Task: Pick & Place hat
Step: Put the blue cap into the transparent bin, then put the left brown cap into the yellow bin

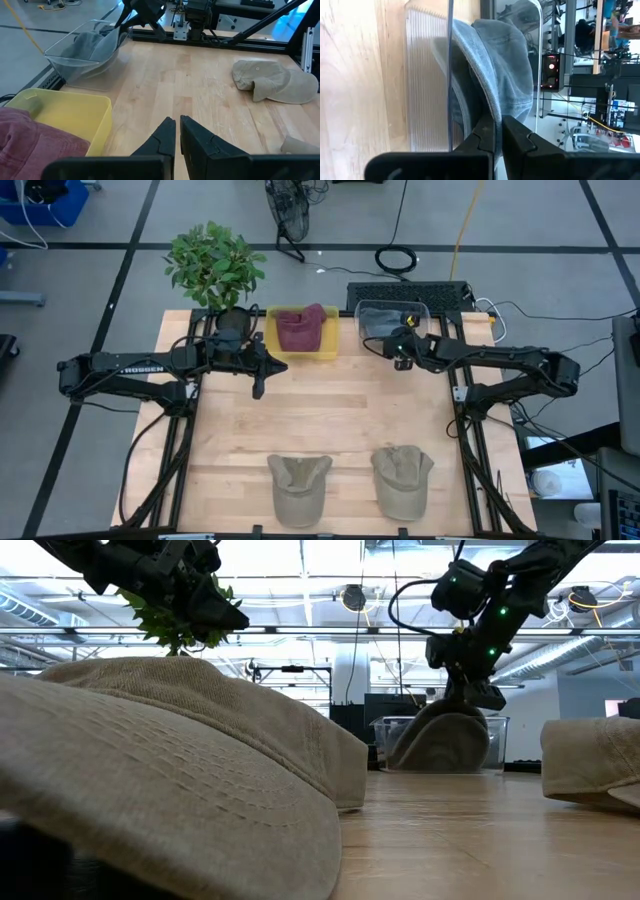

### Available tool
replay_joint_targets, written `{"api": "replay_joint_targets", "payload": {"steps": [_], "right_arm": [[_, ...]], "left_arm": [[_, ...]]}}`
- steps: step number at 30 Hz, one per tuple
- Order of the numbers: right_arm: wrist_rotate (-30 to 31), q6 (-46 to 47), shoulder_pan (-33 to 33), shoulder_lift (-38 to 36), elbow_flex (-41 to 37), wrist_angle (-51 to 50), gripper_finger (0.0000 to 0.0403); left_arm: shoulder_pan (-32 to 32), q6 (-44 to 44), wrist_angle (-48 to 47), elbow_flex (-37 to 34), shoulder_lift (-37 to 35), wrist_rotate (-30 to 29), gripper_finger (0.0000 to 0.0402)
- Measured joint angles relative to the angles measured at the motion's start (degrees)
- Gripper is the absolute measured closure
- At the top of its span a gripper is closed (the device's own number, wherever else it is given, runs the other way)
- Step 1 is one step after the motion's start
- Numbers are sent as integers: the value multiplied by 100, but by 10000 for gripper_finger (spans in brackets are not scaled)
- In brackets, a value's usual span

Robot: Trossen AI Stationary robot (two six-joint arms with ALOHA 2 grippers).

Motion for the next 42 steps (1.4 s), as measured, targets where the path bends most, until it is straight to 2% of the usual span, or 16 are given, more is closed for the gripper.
{"api": "replay_joint_targets", "payload": {"steps": [8, 13, 19, 26, 35, 38, 42], "right_arm": [[-586, 361, -104, -1, -22, 25, 399], [-470, 461, -143, -1, -179, 214, 393], [-235, 497, 3, -75, -203, 373, 337], [-169, 522, 272, -543, -203, 562, 267], [-191, 1113, 687, -1357, -201, 553, 234], [-653, 1706, 825, -1533, -199, 551, 237], [-1704, 2704, 956, -1589, -197, 581, 246]], "left_arm": [[0, -33, -3, 0, 0, 0, 371], [-46, -28, -52, 0, 0, 0, 371], [-61, 4, -52, 0, 0, 2, 371], [-61, 1, -57, 0, 0, 0, 371], [-61, -13, -157, 0, 2, 0, 371], [-61, -12, -153, 0, 0, 0, 371], [-61, 4, -147, 0, 0, 0, 371]]}}
